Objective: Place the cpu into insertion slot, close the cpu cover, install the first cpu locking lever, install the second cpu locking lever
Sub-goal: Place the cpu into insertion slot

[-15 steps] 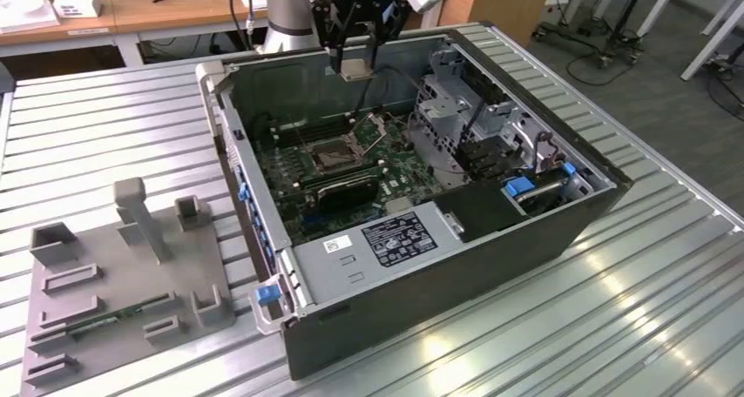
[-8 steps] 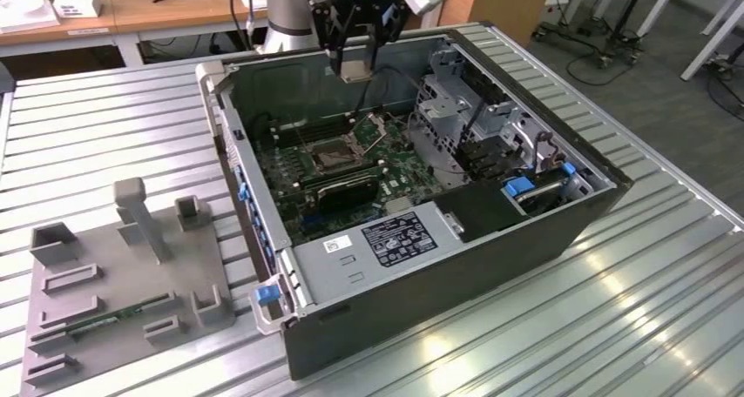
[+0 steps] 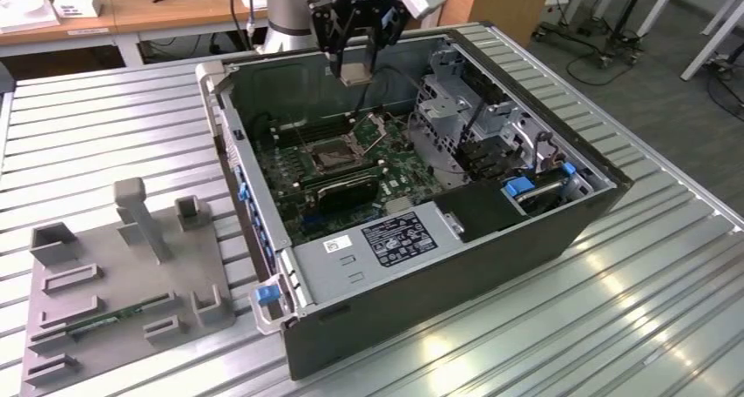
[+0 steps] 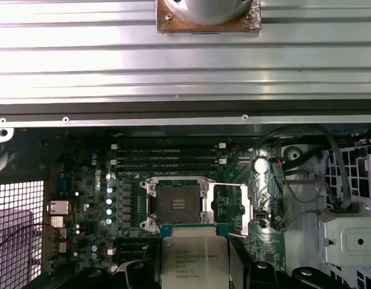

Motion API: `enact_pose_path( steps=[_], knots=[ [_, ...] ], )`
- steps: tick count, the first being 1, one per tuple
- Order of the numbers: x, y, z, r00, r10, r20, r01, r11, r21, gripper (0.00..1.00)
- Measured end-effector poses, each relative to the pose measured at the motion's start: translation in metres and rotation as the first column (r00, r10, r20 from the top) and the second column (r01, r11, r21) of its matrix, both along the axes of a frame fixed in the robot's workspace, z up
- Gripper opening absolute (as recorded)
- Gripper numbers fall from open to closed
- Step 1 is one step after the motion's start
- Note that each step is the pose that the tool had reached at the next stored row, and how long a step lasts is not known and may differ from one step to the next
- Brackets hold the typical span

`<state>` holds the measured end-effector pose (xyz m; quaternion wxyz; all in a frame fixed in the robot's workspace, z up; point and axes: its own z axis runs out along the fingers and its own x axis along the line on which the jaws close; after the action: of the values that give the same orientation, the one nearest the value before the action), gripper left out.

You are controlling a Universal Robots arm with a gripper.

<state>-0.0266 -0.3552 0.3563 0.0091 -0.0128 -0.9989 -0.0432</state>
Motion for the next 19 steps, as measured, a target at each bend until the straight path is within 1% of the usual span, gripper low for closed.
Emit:
enact_pose_path(
  steps=[5,16,19],
  knots=[
    [0.0,0.0,-0.003,1.0,0.0,0.0,0.0,1.0,0.0,0.54],
    [0.0,0.0,-0.0041,1.0,0.0,0.0,0.0,1.0,0.0,0.54],
    [0.0,0.0,-0.0062,1.0,0.0,0.0001,0.0,1.0,0.0001,0.54]
  ],
)
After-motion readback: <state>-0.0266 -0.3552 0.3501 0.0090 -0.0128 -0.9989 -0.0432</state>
